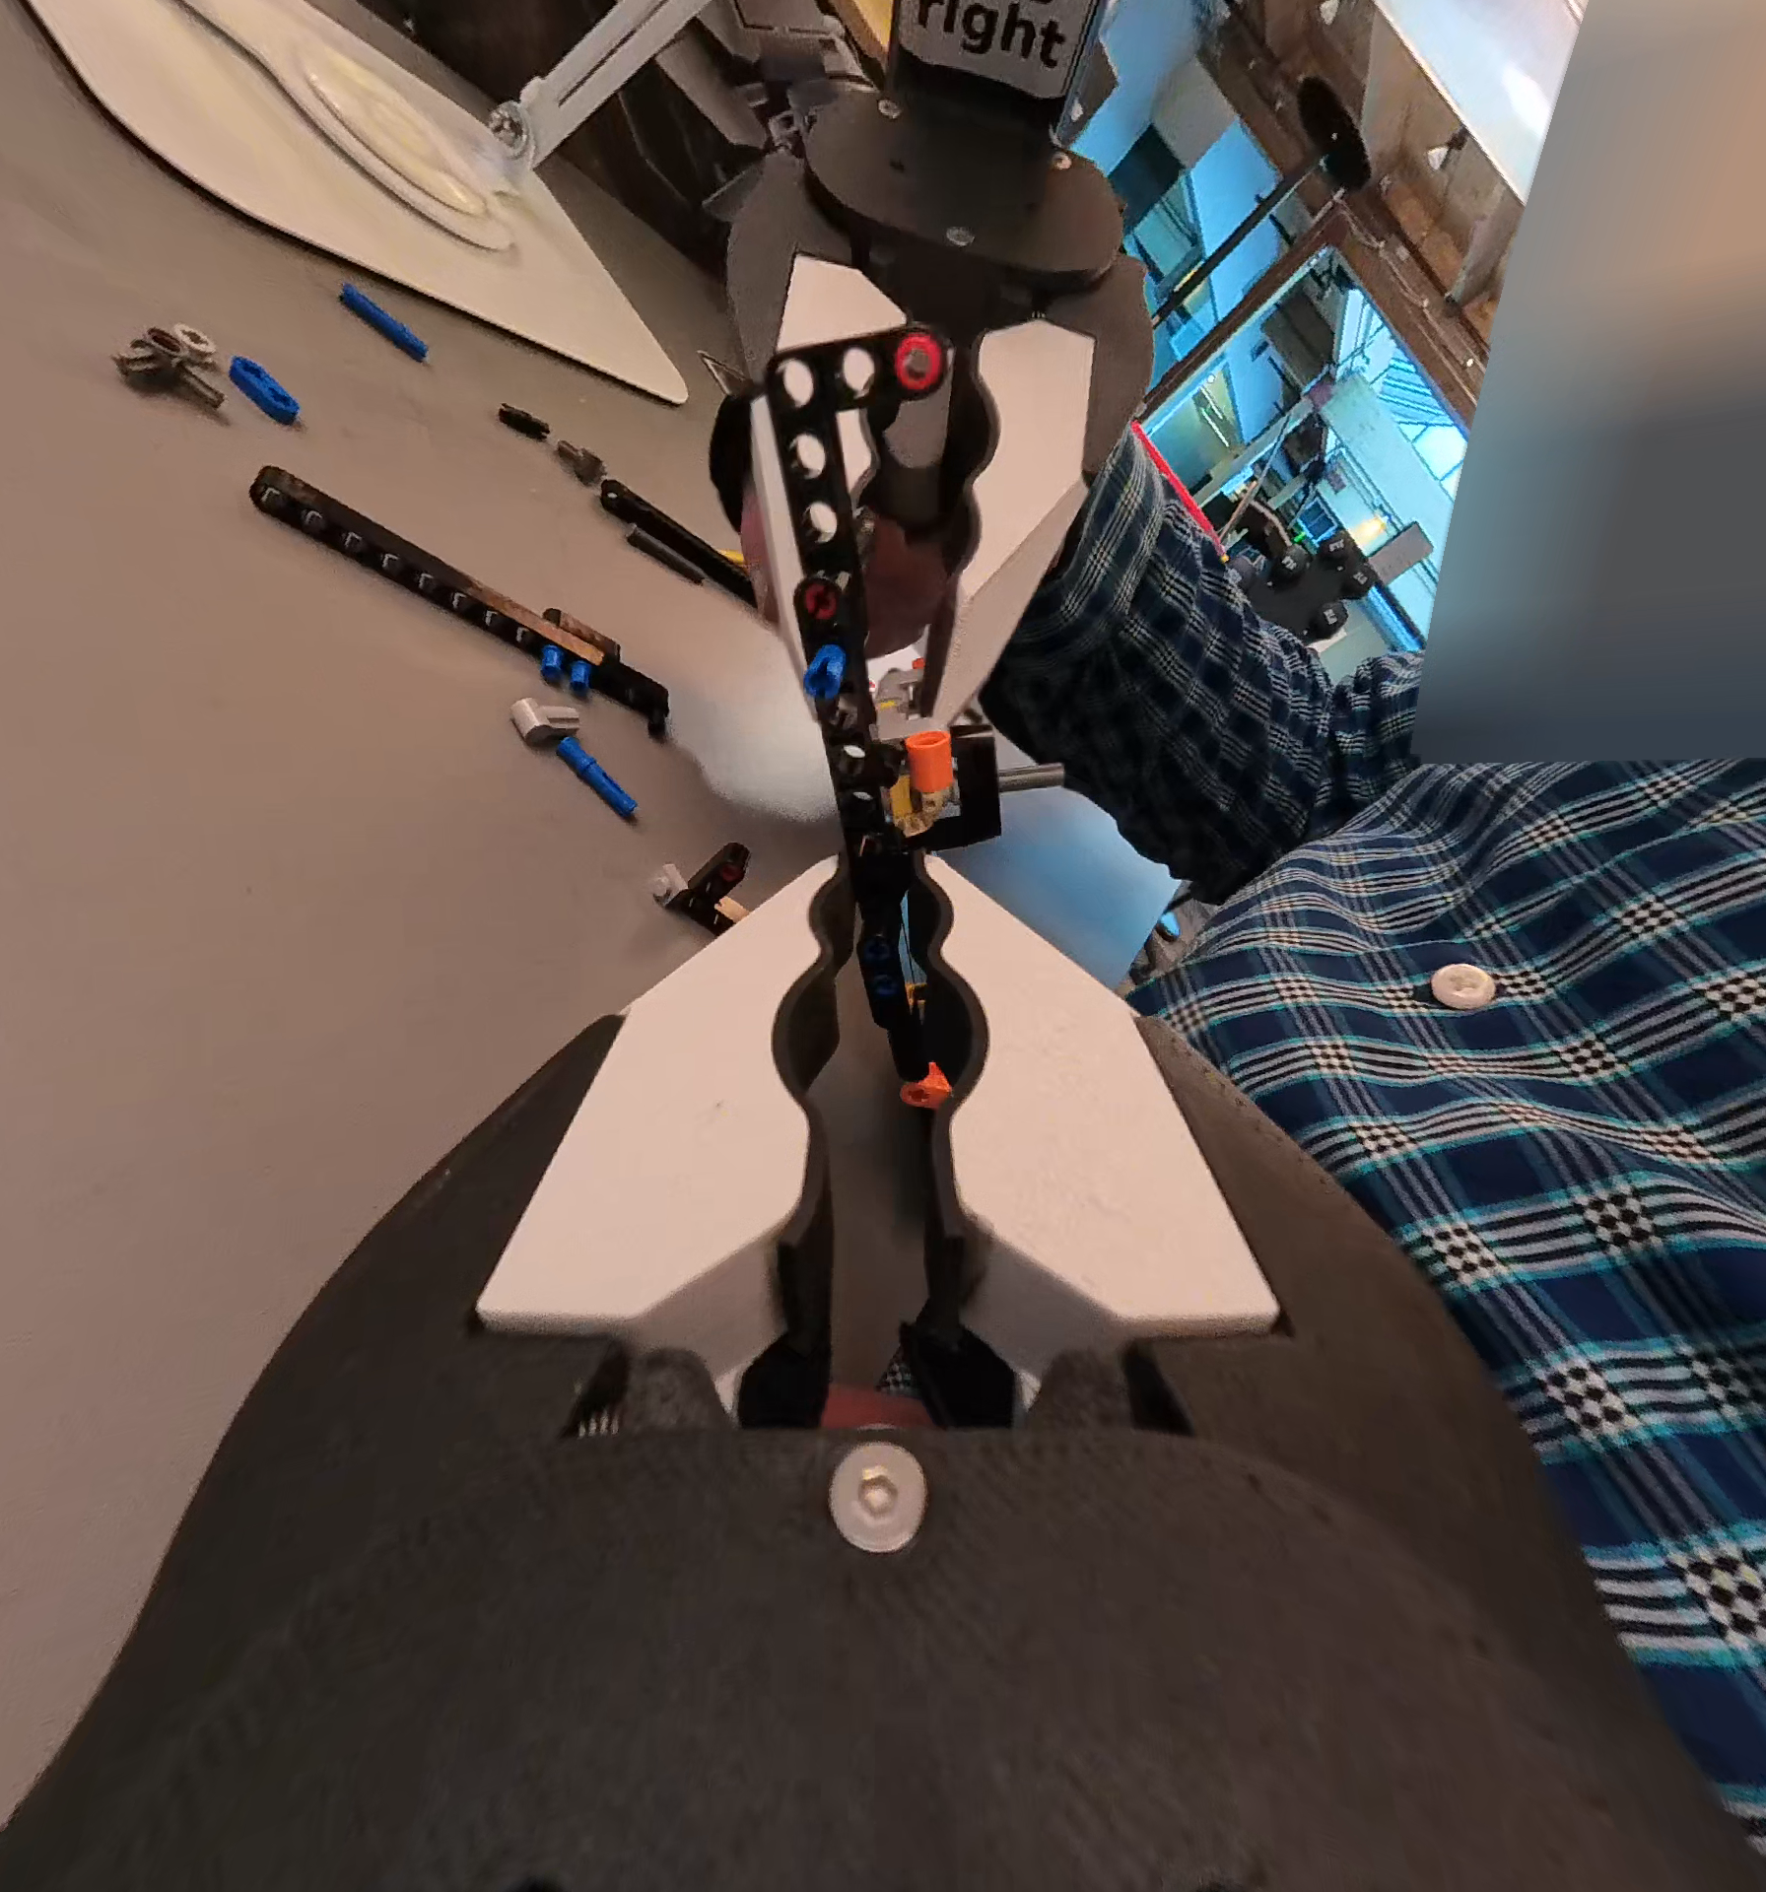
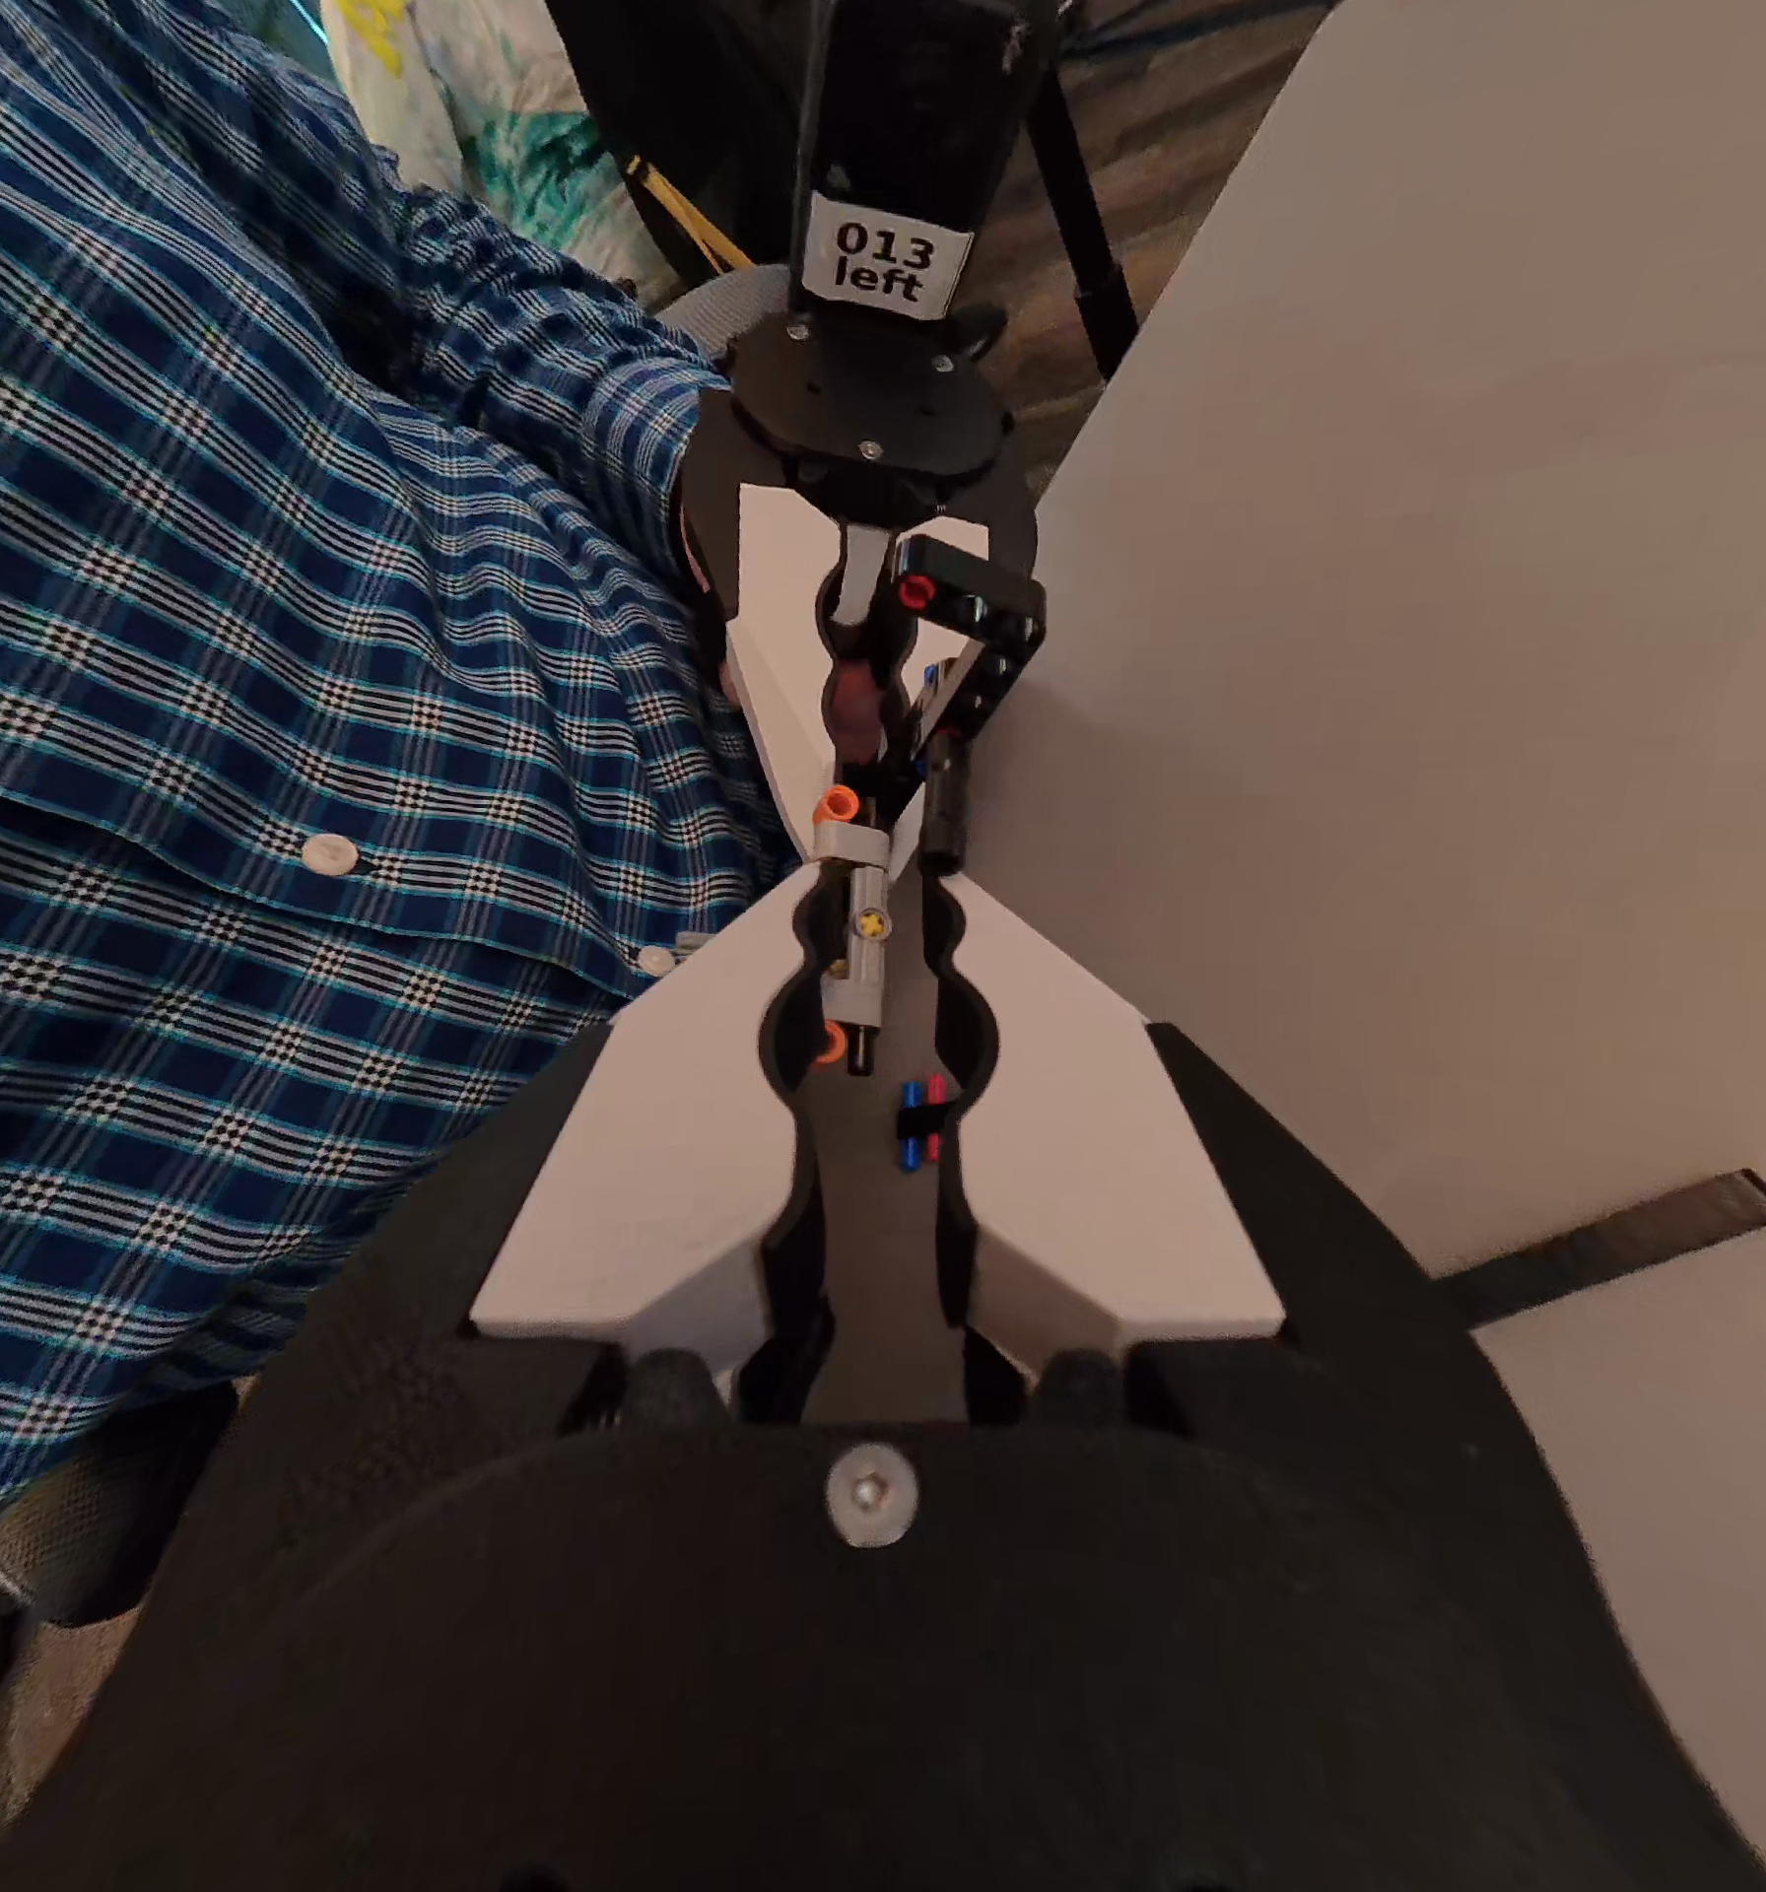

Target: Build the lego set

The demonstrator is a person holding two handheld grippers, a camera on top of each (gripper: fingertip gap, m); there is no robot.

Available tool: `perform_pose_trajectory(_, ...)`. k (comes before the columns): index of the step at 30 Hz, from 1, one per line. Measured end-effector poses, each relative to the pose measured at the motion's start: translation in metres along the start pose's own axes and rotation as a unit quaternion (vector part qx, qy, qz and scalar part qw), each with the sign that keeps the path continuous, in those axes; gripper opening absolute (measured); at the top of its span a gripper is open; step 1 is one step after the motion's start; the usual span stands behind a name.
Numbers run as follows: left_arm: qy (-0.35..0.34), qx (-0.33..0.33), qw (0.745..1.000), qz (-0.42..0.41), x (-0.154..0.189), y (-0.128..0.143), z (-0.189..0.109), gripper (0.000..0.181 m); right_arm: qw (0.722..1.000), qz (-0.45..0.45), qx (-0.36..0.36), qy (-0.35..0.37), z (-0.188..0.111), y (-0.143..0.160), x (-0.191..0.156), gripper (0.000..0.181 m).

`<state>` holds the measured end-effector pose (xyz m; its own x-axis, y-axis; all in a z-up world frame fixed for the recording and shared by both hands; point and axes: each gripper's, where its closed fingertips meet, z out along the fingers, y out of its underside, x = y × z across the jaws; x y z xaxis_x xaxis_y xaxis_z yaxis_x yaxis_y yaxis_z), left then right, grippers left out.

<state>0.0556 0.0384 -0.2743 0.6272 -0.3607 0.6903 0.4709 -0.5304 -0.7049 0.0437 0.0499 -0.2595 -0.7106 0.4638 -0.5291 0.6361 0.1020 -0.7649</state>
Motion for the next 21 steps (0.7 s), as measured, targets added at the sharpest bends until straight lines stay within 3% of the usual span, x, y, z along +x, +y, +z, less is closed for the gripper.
perform_pose_trajectory(21, -0.050, -0.016, 0.994, 0.097, 0.004, 0.000, -0.002, 0.009, 1.000, 0.005, -0.019, 0.018, 0.002, 0.002, -0.009, 0.005)
